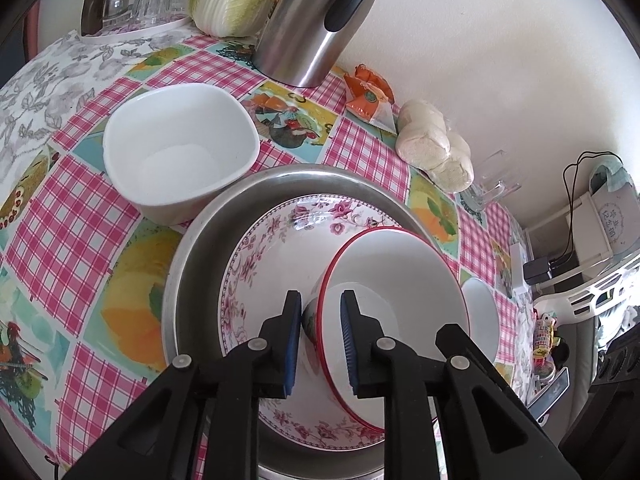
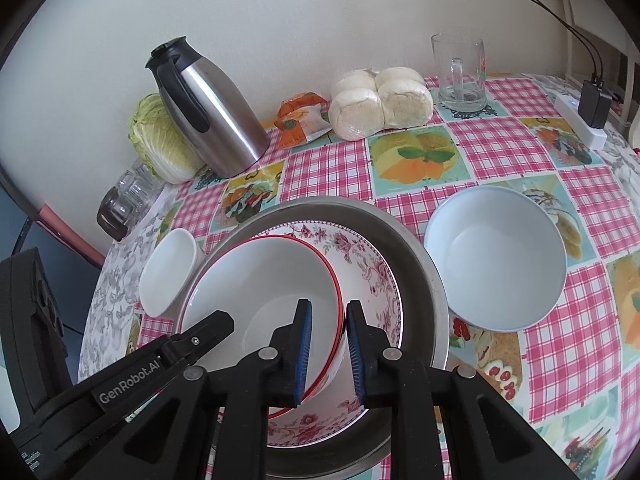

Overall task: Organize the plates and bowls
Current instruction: 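Lower the red-rimmed bowl onto the floral plate inside the basin, then open both grippers to release the red-rimmed bowl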

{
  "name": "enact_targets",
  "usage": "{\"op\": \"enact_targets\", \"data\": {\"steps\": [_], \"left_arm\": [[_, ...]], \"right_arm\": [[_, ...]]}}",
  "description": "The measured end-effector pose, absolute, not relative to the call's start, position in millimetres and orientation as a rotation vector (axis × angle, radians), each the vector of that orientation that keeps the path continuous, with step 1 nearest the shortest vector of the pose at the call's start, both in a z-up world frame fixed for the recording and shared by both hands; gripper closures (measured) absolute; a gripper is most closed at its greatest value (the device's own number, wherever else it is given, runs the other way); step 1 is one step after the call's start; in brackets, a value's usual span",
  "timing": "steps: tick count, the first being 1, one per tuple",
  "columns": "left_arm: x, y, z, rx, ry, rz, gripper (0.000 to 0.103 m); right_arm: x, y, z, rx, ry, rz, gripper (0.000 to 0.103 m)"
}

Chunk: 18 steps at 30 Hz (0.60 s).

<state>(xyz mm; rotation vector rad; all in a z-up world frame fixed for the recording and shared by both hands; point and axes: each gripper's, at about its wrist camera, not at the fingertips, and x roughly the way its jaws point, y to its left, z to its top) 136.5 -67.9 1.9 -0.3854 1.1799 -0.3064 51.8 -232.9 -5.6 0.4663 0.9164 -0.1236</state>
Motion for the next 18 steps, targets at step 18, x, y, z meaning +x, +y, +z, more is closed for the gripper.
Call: {"op": "enact_targets", "data": {"steps": [18], "left_arm": [[139.5,-66.2,7.9,-0.4,1.139,-0.306,0.074]], "right_arm": [[55.8,-236.0,-8.2,0.523,0.861,-0.08,0.082]]}}
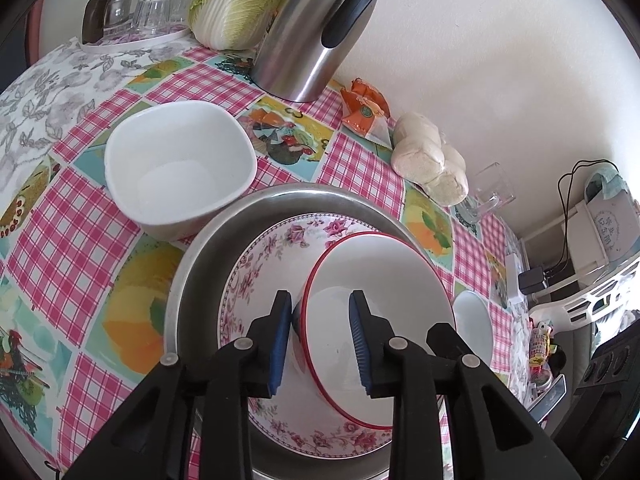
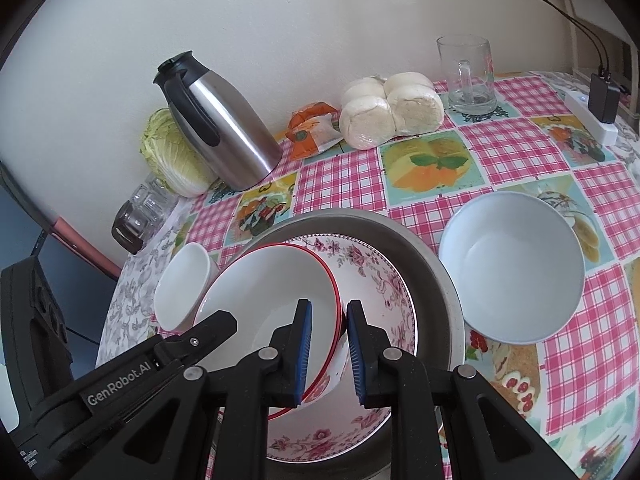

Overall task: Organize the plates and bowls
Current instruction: 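Open both grippers to release the red-rimmed bowl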

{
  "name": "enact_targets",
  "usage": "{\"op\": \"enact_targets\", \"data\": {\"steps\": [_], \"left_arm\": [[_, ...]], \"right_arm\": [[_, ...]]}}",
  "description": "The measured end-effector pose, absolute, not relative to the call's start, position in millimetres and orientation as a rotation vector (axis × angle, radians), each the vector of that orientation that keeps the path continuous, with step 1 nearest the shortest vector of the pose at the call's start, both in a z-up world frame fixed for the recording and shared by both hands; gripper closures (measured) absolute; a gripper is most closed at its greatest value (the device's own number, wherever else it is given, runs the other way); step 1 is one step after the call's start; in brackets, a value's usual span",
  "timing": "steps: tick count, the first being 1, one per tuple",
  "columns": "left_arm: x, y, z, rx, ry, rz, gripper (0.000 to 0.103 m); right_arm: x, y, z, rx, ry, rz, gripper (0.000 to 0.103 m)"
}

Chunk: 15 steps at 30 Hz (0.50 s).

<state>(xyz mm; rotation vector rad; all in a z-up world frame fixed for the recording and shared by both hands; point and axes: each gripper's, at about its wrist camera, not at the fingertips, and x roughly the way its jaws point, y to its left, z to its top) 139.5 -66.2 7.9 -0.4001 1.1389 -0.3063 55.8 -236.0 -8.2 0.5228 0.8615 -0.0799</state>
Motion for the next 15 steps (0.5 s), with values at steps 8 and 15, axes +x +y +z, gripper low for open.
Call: {"op": "enact_targets", "data": {"steps": [8,15], "left_arm": [[140,-61,8,-0.445,1.158,-0.3,0.071],[136,-54,24,-0.436,1.116,-0.28,0.049]], "right_arm": [[55,-240,-8,0.528,0.907,-0.104,0.082],[48,-248,8,0.501,0.893,-0.148,0.063]]}}
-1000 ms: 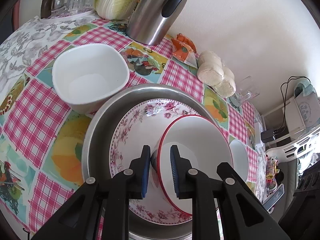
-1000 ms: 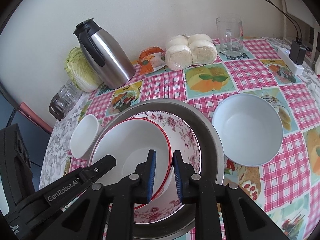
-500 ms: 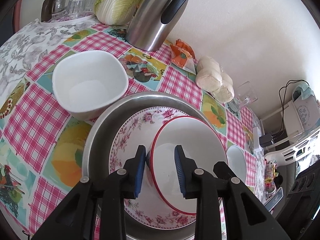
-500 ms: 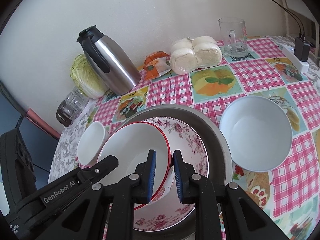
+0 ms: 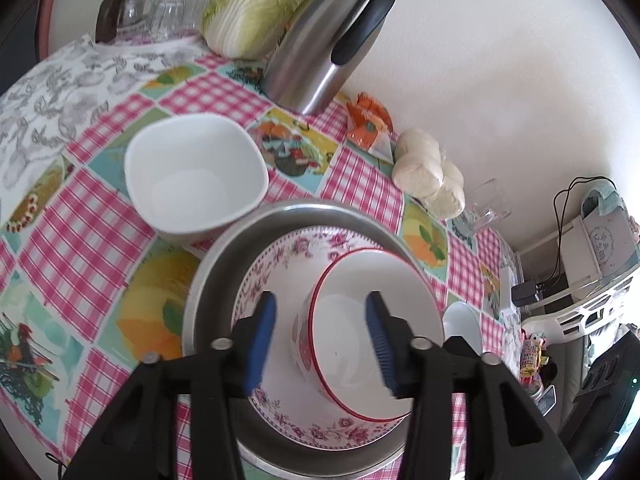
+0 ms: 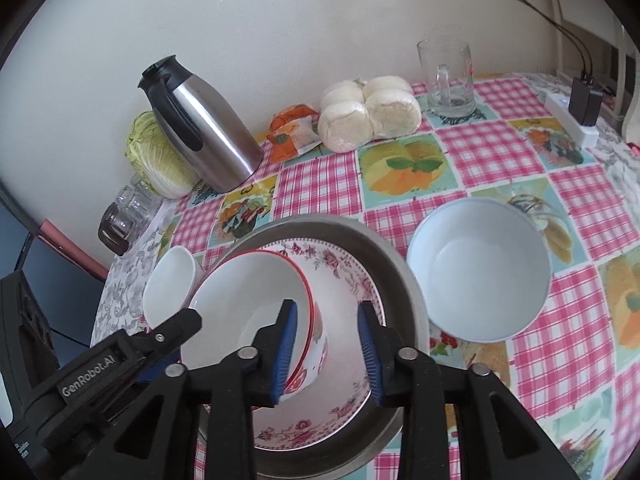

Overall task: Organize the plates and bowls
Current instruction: 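Open both grippers to release the red-rimmed bowl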

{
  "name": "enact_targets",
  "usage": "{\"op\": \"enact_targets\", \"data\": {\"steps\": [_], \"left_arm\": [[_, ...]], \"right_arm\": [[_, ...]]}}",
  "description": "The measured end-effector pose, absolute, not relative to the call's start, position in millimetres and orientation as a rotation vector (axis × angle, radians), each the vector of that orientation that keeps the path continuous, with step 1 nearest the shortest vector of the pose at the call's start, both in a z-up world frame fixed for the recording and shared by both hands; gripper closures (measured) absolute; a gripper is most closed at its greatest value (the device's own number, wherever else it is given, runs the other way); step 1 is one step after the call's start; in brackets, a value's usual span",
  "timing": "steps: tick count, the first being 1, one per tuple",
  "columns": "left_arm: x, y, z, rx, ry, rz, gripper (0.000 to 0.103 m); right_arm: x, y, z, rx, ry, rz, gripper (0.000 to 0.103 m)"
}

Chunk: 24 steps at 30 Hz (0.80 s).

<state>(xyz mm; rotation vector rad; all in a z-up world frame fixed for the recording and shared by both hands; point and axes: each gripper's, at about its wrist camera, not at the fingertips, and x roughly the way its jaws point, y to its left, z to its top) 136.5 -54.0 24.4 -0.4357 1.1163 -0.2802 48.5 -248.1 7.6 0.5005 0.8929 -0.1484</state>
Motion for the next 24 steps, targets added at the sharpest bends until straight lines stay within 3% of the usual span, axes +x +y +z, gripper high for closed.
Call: {"op": "enact_targets", "data": {"steps": [2,7,13,18,24], "left_arm": [[136,-52,28,-0.436,1.113,-0.266,0.038],[137,-48,30,-0.424,1.124,-0.236,0.031],[137,-48,30,-0.38,1.129,-0.194,0.022],[137,-45,29,-0.369,1.127,-0.162,0.013],[135,-37,32,-0.331,1.083,-0.074,0.0]], "right_arm": [[46,-252,12,0.503,0.884,-0.166,0.042],[43,-260,17,0.5,0.881,-0.208,0.027],[43,-265,14,0.504,0.894,-0.227,0.021],[43,-263,15,0.492,0.892,-0.24,0.001],[44,-264,11,0.489,0.901,-0.248,0.0]]}}
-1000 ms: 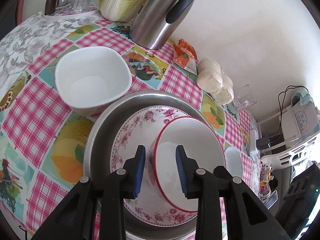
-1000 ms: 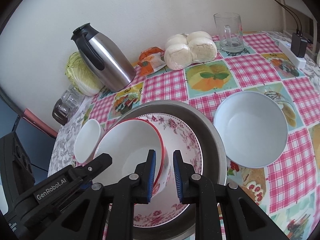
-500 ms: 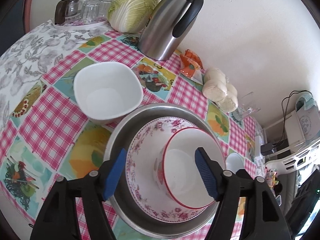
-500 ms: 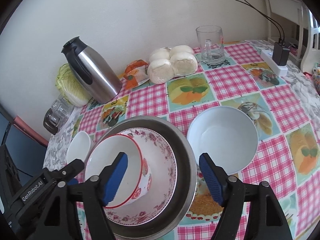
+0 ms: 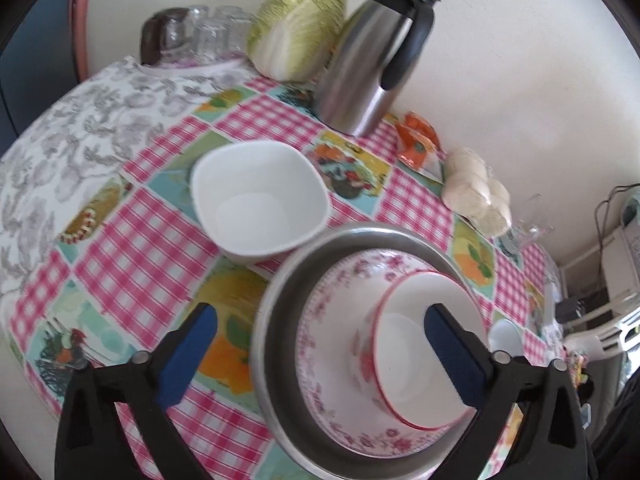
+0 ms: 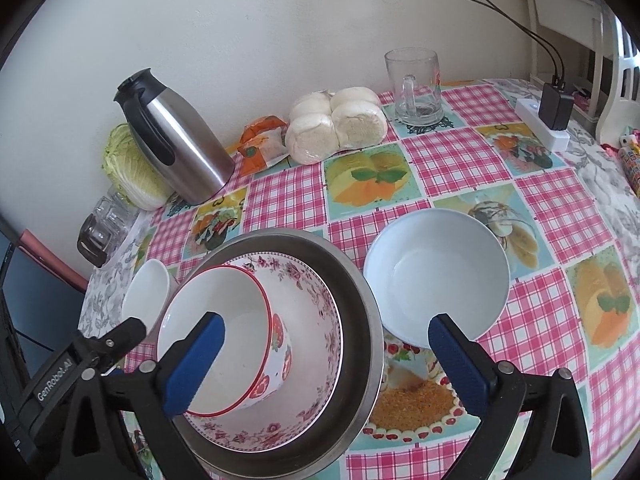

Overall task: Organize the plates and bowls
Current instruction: 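Open both grippers to release the red-rimmed bowl, then move both grippers to the rim of the white oval bowl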

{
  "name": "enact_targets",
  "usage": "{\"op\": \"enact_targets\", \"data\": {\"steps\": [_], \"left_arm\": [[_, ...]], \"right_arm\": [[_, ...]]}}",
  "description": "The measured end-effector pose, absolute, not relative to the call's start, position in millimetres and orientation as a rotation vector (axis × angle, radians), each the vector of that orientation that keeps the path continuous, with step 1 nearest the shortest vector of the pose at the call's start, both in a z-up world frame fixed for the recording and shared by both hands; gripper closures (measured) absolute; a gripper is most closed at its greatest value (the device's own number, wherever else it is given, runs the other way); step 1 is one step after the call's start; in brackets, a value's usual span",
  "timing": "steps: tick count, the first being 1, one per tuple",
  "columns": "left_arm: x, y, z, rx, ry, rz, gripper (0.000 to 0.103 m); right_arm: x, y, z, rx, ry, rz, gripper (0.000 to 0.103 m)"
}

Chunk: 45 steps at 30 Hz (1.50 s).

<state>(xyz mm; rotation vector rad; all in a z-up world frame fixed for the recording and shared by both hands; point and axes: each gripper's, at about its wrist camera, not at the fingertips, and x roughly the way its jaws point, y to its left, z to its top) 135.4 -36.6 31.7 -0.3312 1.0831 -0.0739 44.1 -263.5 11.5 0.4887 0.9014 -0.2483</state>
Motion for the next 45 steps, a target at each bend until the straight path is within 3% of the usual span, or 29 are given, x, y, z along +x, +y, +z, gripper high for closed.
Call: {"op": "enact_targets", "data": {"steps": [19,45], "left_arm": [[152,12,47,-0.29,0.969,0.065,0.0],[171,101,10,-0.456,0.938,0.121,0.0]], "right_arm": [[43,-249,17,0.466,0.831,-0.276,0.0],[42,-215,49,0.314,0.775,-0.344,0.0]]}}
